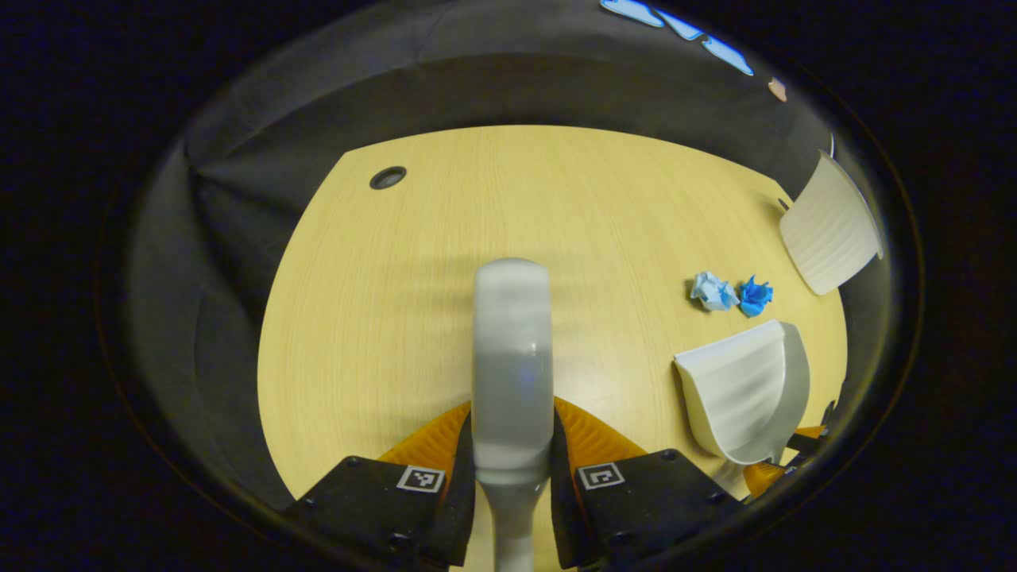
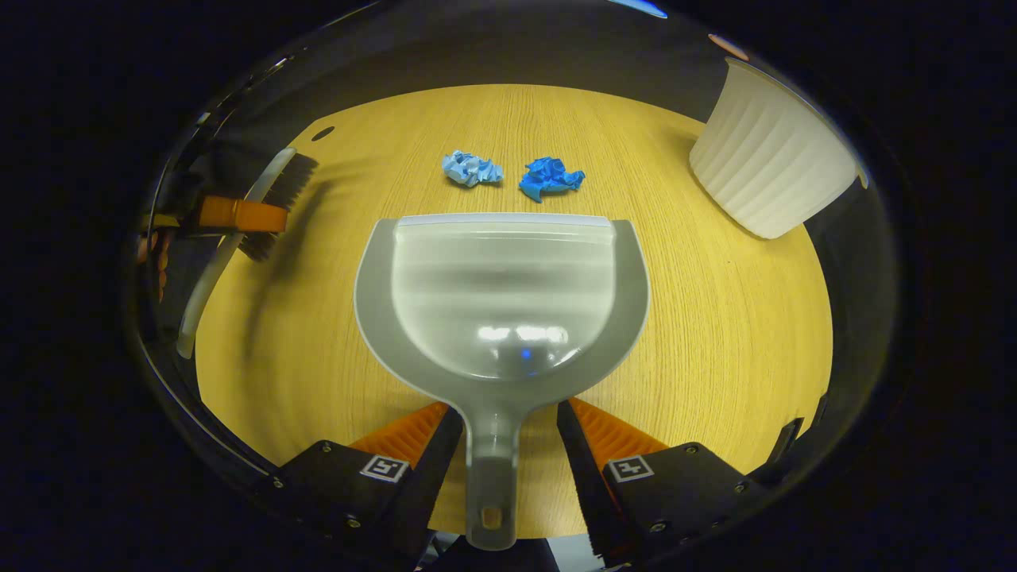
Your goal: Pick up the small broom and dustpan from the desktop, sweep the trash into the dustpan with the broom, and then empty the trash into the garbage bin.
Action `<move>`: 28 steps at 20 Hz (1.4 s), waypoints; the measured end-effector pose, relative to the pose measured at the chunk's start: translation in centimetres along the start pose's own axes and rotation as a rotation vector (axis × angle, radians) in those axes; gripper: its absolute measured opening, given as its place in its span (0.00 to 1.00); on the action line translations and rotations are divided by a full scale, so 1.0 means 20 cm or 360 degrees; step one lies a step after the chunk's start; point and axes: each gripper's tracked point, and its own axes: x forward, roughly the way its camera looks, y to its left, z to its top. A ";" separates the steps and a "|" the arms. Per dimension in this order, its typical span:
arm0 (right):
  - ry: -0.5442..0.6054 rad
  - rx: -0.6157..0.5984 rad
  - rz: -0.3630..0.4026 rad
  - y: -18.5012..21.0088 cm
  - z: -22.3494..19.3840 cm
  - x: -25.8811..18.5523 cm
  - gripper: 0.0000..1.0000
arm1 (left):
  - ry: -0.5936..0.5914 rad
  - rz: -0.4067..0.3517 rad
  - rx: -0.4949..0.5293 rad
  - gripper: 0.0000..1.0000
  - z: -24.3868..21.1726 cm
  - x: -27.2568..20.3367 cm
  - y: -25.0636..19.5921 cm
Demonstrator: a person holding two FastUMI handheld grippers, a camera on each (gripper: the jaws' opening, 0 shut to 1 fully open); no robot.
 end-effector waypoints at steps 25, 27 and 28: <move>0.0231 0.0173 0.0099 0.02 -0.04 0.01 0.23 | 0.0115 -0.0304 0.0865 0.47 0.50 0.38 -0.68; 0.0234 0.0182 0.0102 0.02 -0.03 0.01 0.23 | 0.0136 -0.0335 0.0928 0.44 0.49 0.40 -0.76; 0.0234 0.0183 0.0101 0.02 -0.03 0.02 0.23 | 0.0149 -0.0358 0.0962 0.46 0.48 0.41 -0.79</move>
